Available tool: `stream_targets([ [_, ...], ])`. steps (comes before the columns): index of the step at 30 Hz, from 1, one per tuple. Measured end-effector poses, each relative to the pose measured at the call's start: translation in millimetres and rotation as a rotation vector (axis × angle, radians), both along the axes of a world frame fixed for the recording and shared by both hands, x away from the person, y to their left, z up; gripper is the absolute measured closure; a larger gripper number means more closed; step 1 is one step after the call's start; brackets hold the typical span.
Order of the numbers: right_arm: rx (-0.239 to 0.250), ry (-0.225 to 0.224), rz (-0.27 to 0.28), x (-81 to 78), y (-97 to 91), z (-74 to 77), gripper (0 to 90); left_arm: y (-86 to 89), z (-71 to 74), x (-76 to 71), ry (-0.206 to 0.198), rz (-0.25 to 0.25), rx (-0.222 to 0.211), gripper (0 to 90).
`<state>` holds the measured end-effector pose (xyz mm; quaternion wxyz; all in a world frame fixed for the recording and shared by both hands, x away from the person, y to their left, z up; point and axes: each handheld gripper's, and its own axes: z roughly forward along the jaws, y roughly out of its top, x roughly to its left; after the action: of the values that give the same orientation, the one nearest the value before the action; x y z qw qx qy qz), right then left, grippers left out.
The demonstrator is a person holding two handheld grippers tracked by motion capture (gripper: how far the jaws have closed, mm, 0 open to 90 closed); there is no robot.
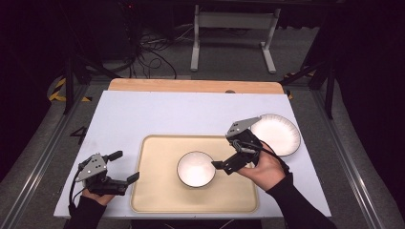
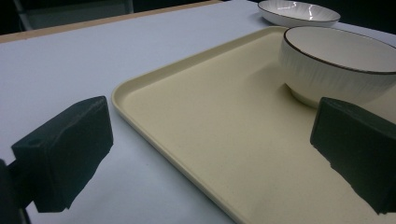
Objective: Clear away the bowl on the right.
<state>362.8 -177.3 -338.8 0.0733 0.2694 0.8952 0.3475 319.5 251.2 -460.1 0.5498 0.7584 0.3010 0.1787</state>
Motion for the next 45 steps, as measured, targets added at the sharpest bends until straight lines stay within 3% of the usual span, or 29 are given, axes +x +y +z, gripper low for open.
stream_targets([
  [24, 0.081, -0.050, -0.144, -18.9, -90.1, -14.8, 0.0, -0.9, -0.3, 0.0, 0.005, 0.005, 0.001, 0.0],
  [35, 0.128, -0.122, -0.216, -24.1, -125.6, -27.2, 0.0, -1.2, -0.3, -0.1, 0.006, 0.009, 0.002, 0.0],
  [37, 0.149, -0.174, -0.241, -27.8, -133.0, -33.7, 0.0, -1.1, -0.3, 0.1, 0.005, 0.010, 0.003, 0.0],
  [39, 0.156, -0.189, -0.253, -29.4, -135.1, -36.3, 0.0, -1.2, -0.3, 0.0, 0.006, 0.010, 0.002, 0.0],
  [40, 0.176, -0.223, -0.275, -32.8, -139.6, -42.4, 0.0, -1.0, -0.3, 0.2, 0.003, 0.010, 0.006, 0.0],
  [45, 0.217, -0.256, -0.285, -37.2, -149.3, -58.4, 0.0, -0.8, -0.2, 0.0, 0.003, 0.011, 0.005, 0.0],
])
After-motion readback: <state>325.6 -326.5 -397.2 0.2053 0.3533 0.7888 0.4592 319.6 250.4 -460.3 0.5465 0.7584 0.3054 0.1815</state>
